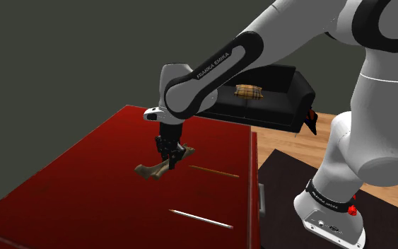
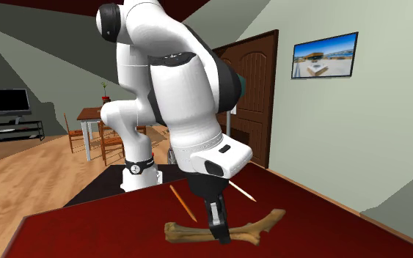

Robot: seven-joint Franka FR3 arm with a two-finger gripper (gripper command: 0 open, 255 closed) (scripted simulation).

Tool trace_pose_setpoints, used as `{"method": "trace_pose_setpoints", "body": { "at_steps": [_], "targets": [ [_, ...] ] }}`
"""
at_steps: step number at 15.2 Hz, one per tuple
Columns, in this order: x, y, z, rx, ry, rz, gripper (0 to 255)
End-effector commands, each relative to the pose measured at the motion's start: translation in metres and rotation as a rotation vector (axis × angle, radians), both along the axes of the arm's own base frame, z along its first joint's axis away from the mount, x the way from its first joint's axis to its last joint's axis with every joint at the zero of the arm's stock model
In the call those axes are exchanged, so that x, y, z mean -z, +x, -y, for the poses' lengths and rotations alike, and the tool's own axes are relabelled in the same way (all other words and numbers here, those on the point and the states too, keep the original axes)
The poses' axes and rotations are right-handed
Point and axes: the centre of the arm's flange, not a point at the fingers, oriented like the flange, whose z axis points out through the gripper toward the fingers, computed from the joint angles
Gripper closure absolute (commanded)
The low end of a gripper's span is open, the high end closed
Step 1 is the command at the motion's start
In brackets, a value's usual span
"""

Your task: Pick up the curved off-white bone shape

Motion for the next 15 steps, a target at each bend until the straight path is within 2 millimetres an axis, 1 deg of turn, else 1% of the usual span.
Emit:
{"method": "trace_pose_setpoints", "body": {
  "at_steps": [1,6,15],
  "targets": [
    [0.001,0.0,0.0,0.0,0.0,0.0,255],
    [0.001,0.0,0.0,0.0,0.0,0.0,255],
    [-0.047,0.0,0.0,0.0,0.0,0.0,255]
  ]
}}
